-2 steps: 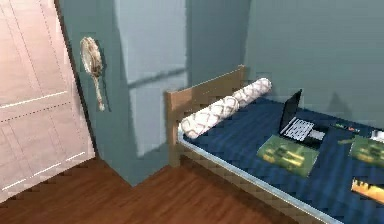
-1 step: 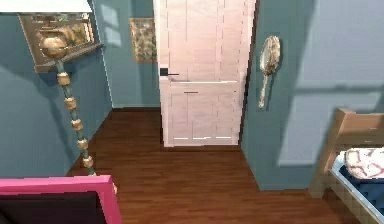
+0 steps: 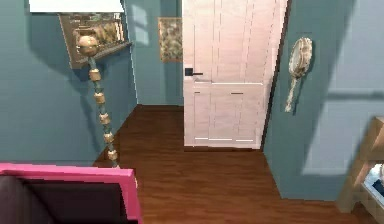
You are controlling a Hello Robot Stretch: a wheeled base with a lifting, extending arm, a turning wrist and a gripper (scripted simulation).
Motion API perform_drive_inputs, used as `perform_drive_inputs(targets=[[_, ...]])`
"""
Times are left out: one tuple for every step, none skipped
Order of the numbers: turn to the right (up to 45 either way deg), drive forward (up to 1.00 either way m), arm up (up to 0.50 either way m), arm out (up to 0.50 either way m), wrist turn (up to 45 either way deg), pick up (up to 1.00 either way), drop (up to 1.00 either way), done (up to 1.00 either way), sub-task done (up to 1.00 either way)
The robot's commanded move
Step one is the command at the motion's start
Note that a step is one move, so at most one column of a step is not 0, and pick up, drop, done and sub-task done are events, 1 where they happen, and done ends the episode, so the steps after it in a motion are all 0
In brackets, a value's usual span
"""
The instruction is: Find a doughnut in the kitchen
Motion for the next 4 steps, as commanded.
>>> perform_drive_inputs(targets=[[0.0,1.00,0.00,0.00,0.0,0.00,0.00,0.00,0.00],[-3.0,0.00,0.00,0.00,0.0,0.00,0.00,0.00,0.00],[0.0,0.65,0.00,0.00,0.0,0.00,0.00,0.00,0.00],[-33.0,0.00,0.00,0.00,0.0,0.00,0.00,0.00,0.00]])
